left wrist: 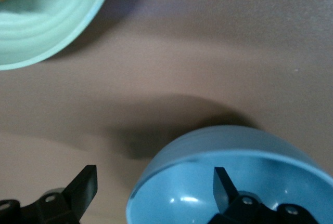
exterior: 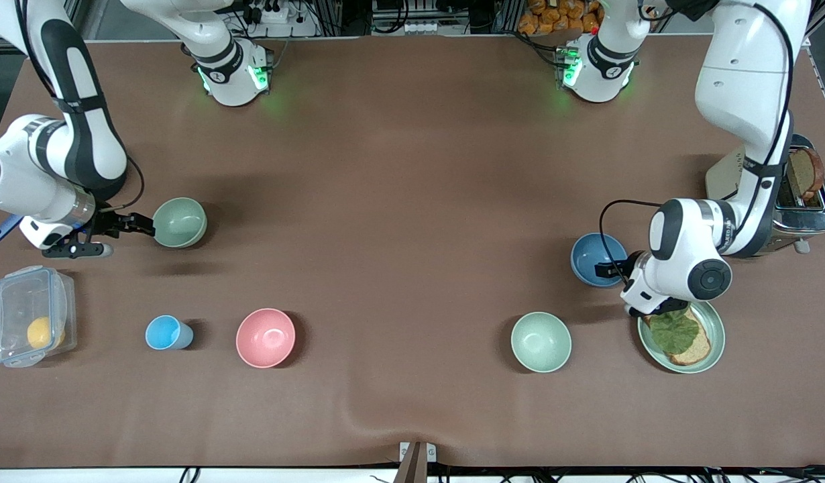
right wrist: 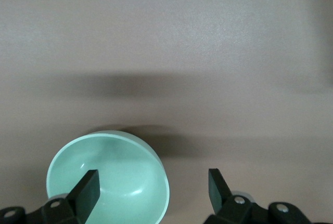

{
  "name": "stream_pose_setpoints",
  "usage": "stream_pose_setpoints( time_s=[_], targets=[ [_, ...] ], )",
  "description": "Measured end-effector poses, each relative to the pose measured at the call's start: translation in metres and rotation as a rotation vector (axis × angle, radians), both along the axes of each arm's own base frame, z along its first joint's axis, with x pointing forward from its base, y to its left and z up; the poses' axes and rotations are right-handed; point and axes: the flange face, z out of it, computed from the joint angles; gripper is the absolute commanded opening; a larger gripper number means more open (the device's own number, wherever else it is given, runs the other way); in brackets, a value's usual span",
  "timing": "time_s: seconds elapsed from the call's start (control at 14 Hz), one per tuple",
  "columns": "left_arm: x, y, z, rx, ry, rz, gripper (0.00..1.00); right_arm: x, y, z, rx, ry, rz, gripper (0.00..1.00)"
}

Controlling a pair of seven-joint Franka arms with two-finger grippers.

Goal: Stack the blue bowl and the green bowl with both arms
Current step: 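Grasp the blue bowl with the left gripper while the right gripper grasps the green bowl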

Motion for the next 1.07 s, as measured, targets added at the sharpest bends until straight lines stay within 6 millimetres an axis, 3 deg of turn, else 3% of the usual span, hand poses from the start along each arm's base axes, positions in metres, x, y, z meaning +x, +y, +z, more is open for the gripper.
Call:
stream_pose_setpoints(
  time_s=[0.14, 0.57, 0.64, 0.93, 1.07],
  targets=[
    [0.000, -0.002, -0.003, -0.005, -0.001, 0.001, 0.00, -0.001, 0.000, -0.006, -0.004, -0.001, -0.001, 0.84],
    [0.006, -0.004, 0.006, -0.009, -0.021, -0.002, 0.00, -0.018, 0.000, -0.035, -0.039, -0.064, 0.003, 0.53],
    [0.009, -0.004, 0.016, -0.009, -0.036, 0.000, 0.00, -0.019, 0.000, -0.039, -0.042, -0.064, 0.004, 0.50],
    [0.022, 0.013, 0.076, -0.013, -0.134, 0.027, 0.00, -0.023, 0.002, -0.051, -0.047, -0.059, 0.009, 0.12],
    [0.026, 0.028, 0.106, -0.014, -0.181, 0.052, 0.00, -0.023, 0.005, -0.053, -0.043, -0.058, 0.010, 0.00]
  ],
)
